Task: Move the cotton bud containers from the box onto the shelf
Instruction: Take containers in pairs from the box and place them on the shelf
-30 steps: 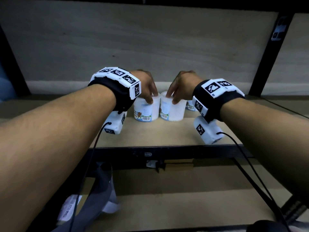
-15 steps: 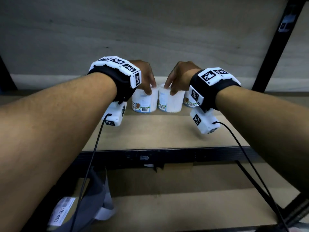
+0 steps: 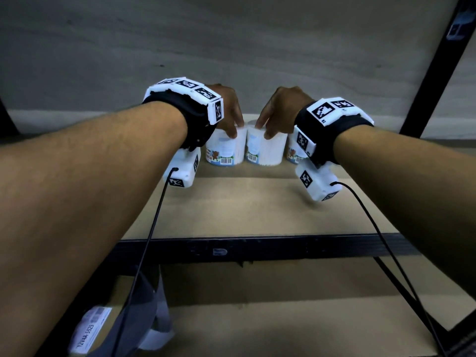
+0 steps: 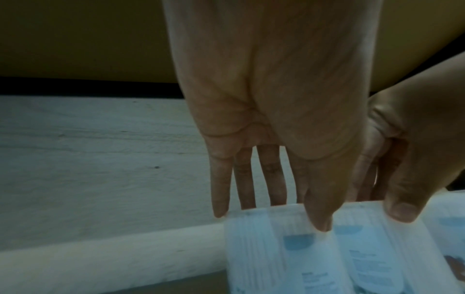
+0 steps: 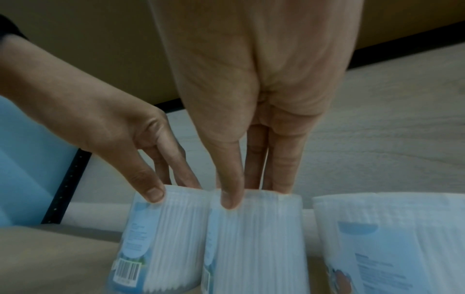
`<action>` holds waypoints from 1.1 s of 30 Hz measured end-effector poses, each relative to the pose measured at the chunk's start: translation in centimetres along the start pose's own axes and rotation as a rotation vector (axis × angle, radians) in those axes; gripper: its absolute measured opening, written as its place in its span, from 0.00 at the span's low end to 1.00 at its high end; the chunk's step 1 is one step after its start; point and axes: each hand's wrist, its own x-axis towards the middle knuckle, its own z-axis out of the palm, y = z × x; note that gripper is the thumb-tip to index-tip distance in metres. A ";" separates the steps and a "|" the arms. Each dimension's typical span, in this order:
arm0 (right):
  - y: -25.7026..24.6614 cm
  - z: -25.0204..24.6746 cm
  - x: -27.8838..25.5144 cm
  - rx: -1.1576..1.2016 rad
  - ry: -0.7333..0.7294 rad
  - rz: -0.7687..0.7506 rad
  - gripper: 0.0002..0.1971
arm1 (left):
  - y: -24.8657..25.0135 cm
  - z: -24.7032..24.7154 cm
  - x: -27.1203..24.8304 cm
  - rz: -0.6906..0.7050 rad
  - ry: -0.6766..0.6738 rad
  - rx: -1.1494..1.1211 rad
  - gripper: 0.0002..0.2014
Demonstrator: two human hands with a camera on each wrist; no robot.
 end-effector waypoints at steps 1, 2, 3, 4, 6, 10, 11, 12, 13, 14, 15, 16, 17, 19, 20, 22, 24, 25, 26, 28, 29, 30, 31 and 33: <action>0.0 0.0 0.1 -0.006 -0.003 0.002 0.17 | 0.0 0.0 0.1 -0.001 0.000 -0.002 0.19; 0.1 0.0 0.2 -0.010 -0.005 0.003 0.17 | 0.0 0.0 0.3 -0.001 -0.003 -0.003 0.19; 0.2 0.1 0.3 -0.007 -0.007 0.001 0.17 | 0.0 0.1 0.3 0.000 -0.007 -0.004 0.19; 0.3 0.2 0.4 0.001 -0.004 -0.003 0.17 | -0.1 0.1 0.4 -0.001 -0.009 -0.004 0.19; 0.6 0.3 0.5 0.011 0.004 -0.006 0.17 | -0.1 0.1 0.4 -0.005 -0.008 -0.007 0.19; 0.9 0.4 0.7 -0.006 0.011 -0.018 0.17 | -0.1 0.2 0.6 -0.014 -0.006 -0.028 0.19; 0.9 0.4 0.7 -0.010 0.011 -0.022 0.17 | -0.2 0.2 0.7 -0.012 -0.007 -0.032 0.19; 1.0 0.4 0.7 -0.016 0.012 -0.026 0.17 | -0.1 0.3 0.7 -0.009 -0.010 -0.034 0.19; 1.1 0.5 0.7 -0.020 0.013 -0.026 0.17 | -0.2 0.3 0.8 -0.006 -0.011 -0.033 0.19; 1.2 0.5 0.7 -0.020 0.016 -0.024 0.17 | -0.2 0.3 0.8 -0.004 -0.010 -0.032 0.19; 1.3 0.5 0.7 -0.017 0.018 -0.020 0.17 | -0.2 0.4 0.8 -0.002 -0.007 -0.032 0.19; 1.4 0.4 0.7 -0.011 0.017 -0.016 0.17 | -0.2 0.4 0.9 -0.001 -0.005 -0.031 0.19; 1.4 0.4 0.6 -0.007 0.011 -0.014 0.17 | -0.2 0.4 0.9 0.002 -0.005 -0.029 0.19; 1.5 0.4 0.7 -0.004 -0.001 -0.013 0.17 | -0.2 0.5 1.0 0.005 -0.009 -0.022 0.20; 1.6 0.5 0.7 -0.004 -0.001 -0.011 0.17 | -0.3 0.5 1.0 0.006 -0.010 -0.019 0.19; 1.6 0.7 0.8 0.004 0.016 -0.004 0.16 | -0.3 0.6 1.1 0.000 -0.011 -0.022 0.19; 1.6 0.9 0.8 0.010 0.023 0.008 0.15 | -0.3 0.7 1.1 -0.001 -0.005 -0.021 0.19; 1.6 0.9 0.9 0.015 0.024 0.012 0.15 | -0.3 0.7 1.0 0.002 0.003 -0.020 0.19; 1.7 1.0 0.9 0.022 0.029 0.020 0.15 | -0.3 0.8 1.0 0.005 0.010 -0.025 0.18; 1.9 1.0 0.7 0.037 0.056 0.046 0.14 | -0.3 0.6 0.7 0.018 0.016 -0.020 0.19; 1.9 1.3 0.7 0.044 0.050 0.053 0.14 | -0.4 1.0 0.6 0.022 0.007 -0.027 0.20; 2.0 1.3 0.6 0.057 0.037 0.058 0.14 | -0.5 1.2 0.5 0.031 -0.005 -0.030 0.22; 1.9 1.2 0.3 0.074 0.019 0.059 0.14 | -0.5 1.3 0.3 0.039 -0.017 -0.028 0.24; 1.5 0.8 -0.5 0.130 -0.015 0.059 0.18 | -0.4 1.5 -0.4 0.027 -0.022 -0.035 0.28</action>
